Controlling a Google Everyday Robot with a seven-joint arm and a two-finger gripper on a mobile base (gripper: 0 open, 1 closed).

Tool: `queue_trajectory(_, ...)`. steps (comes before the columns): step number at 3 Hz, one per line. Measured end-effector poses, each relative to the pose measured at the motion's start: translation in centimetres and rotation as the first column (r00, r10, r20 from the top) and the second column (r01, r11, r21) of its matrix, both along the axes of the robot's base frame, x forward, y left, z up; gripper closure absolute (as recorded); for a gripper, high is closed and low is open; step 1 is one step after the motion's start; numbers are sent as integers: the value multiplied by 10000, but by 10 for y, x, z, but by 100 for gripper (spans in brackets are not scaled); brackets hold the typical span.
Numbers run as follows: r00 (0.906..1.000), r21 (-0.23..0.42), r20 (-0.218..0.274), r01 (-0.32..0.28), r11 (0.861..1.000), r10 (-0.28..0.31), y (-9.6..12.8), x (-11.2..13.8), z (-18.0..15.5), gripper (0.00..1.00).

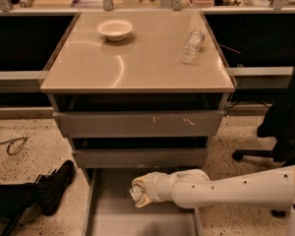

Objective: Pick 7up can from bottom drawer and place on counter

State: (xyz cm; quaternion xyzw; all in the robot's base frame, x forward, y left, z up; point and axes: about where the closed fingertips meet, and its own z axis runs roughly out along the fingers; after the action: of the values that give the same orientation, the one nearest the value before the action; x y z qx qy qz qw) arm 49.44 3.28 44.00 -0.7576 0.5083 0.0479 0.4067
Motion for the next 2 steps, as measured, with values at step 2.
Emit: queue_trajectory(2,9910,-635,979,-850,9944,910,22,-29,74,100)
